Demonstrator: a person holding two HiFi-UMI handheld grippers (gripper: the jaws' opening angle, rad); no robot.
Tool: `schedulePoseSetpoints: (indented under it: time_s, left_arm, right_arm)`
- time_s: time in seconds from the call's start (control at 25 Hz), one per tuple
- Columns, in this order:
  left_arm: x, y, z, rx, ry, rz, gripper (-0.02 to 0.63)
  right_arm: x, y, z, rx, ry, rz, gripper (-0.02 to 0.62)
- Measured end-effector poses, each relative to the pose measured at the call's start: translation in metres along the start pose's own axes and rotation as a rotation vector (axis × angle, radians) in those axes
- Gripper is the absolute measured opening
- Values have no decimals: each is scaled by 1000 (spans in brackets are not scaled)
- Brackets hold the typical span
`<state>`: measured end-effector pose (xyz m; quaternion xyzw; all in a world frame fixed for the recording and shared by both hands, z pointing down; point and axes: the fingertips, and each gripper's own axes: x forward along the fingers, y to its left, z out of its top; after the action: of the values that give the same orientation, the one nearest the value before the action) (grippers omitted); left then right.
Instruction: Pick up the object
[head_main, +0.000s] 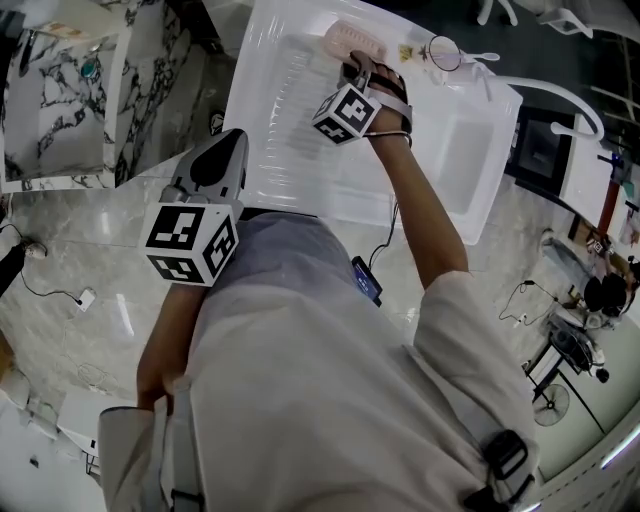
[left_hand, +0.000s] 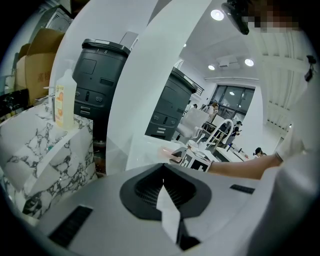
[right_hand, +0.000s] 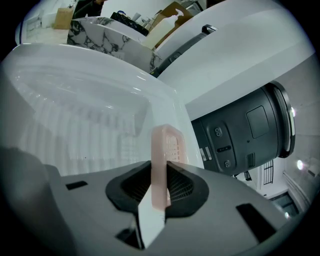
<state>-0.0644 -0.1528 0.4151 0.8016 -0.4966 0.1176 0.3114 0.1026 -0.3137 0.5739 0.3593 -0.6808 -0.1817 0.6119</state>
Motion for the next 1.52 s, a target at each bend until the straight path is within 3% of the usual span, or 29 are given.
schedulePoseSetpoints:
  time_s: [1.52]
  left_arm:
    - [-4,-25,-15,-12,-11,-41,3]
  right_arm:
    - [-46,32,-14,282,-11,170,87]
